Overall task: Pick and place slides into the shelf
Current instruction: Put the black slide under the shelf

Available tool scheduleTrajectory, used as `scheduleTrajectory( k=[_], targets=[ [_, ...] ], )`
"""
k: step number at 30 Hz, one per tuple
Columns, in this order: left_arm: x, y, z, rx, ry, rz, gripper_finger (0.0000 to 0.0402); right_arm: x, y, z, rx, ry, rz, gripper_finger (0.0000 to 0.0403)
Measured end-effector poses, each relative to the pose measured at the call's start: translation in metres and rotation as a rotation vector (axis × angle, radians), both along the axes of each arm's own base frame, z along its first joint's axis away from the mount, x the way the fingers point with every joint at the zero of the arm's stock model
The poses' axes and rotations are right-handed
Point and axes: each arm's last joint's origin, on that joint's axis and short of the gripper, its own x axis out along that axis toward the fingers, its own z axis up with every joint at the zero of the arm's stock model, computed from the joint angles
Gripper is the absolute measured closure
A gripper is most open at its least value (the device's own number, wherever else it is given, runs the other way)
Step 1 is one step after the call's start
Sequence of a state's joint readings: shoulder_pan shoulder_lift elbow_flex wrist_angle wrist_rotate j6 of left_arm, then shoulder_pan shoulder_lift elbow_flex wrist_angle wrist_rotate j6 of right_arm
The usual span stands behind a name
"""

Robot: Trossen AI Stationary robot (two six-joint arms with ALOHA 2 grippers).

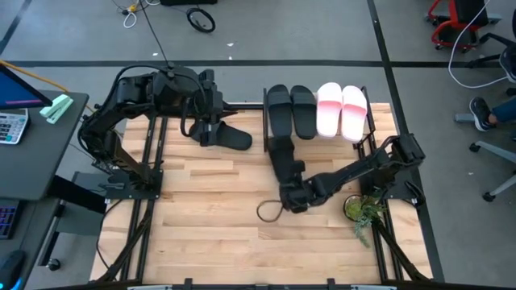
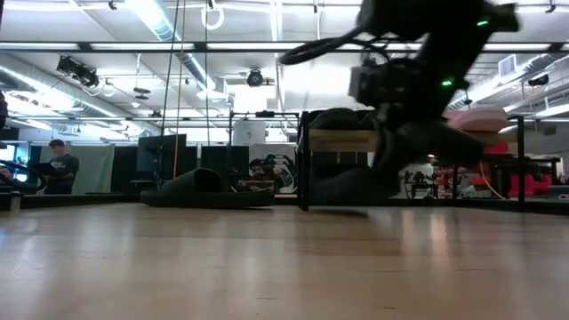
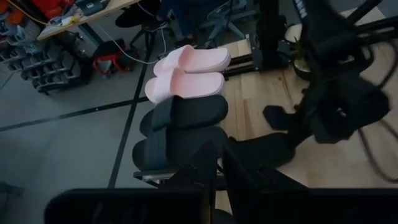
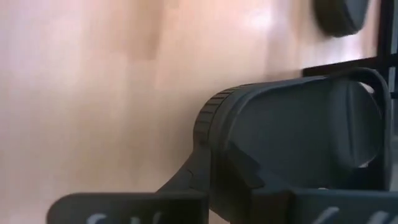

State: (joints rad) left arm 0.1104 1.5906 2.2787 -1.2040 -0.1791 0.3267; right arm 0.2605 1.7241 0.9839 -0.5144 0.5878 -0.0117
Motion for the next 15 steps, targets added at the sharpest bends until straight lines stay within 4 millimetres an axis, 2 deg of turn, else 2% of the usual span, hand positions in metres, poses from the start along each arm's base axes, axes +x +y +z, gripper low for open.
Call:
scheduleTrajectory(
  k=[7,15],
  targets=[
    [0.0,0.0,0.0,0.001,-0.002,0.0,0.0378,0.008,-0.046,0.003,0.003,0.015,-0.113,0.0381],
    [0.0,0.0,0.0,0.002,-0.002,-0.001,0.0372,0.016,-0.093,0.005,0.009,0.003,-0.109,0.0381]
  ],
)
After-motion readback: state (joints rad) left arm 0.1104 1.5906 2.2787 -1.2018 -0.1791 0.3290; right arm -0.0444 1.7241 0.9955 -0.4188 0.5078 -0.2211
